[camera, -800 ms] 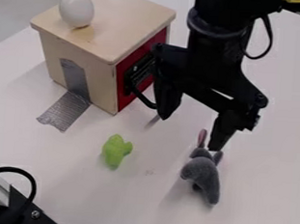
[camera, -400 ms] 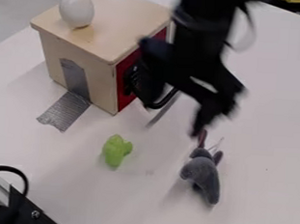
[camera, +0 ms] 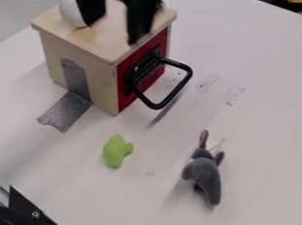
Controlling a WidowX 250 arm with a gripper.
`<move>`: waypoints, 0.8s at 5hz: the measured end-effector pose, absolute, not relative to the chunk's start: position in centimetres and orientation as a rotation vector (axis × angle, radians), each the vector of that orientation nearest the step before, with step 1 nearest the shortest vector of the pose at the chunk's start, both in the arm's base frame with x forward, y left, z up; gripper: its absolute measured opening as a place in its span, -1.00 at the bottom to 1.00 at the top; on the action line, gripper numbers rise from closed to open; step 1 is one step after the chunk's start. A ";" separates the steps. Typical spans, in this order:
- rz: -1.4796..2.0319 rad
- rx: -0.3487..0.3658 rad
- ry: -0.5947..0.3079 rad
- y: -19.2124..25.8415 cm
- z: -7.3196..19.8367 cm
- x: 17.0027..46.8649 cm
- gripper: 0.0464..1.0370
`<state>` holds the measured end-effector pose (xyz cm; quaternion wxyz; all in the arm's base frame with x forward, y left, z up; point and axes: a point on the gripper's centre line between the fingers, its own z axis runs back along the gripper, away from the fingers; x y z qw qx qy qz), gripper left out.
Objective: Move the white object to the upper middle of the table
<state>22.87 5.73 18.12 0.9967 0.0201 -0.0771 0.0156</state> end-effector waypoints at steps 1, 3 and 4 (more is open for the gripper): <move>0.036 0.055 -0.170 9.8 19.3 24.0 0.93; -0.026 0.048 -0.154 14.5 18.3 27.4 0.93; -0.072 0.053 -0.113 15.4 16.7 28.4 0.93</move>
